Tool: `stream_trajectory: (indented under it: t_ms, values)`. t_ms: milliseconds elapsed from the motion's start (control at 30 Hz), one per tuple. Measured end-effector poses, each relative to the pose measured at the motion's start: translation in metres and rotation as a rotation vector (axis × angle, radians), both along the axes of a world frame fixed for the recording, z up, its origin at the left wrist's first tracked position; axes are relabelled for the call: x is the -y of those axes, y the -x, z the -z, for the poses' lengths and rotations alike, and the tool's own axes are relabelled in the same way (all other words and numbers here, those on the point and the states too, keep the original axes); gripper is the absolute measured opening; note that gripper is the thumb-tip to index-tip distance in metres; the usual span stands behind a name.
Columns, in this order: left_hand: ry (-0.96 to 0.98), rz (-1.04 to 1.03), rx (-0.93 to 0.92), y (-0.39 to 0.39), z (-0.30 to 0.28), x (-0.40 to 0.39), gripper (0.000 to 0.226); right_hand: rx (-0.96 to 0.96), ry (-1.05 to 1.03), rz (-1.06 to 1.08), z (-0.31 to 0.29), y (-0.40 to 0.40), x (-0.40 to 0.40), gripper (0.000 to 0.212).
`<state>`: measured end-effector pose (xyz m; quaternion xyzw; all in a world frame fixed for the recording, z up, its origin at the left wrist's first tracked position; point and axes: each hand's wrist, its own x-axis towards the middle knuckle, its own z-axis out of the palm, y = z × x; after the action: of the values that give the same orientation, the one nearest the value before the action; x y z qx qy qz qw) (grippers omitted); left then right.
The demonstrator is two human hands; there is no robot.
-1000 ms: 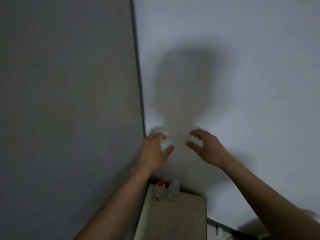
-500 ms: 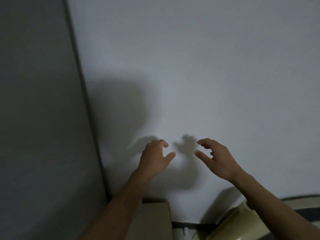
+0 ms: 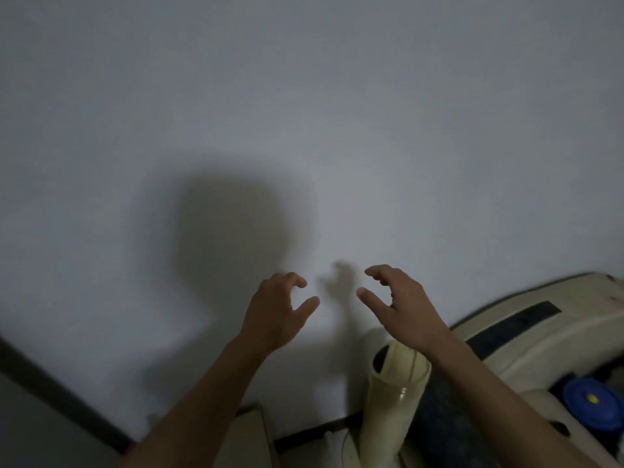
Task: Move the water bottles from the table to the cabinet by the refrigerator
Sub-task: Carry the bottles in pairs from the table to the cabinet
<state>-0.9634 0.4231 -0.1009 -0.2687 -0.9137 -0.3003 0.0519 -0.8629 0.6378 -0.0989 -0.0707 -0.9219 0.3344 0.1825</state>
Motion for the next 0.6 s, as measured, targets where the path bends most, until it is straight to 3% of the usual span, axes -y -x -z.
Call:
stream_trajectory:
  t_ms: [333,600]
  values:
    - [0.179,0.316,0.005,-0.012,0.0,-0.155,0.051,0.158,-0.049,0.397,-0.002,-0.106,-0.128,0.056]
    - [0.212,0.657,0.001,-0.045,0.024,-0.233,0.059,0.354,-0.167,0.781,-0.008,-0.203,-0.121,0.052]
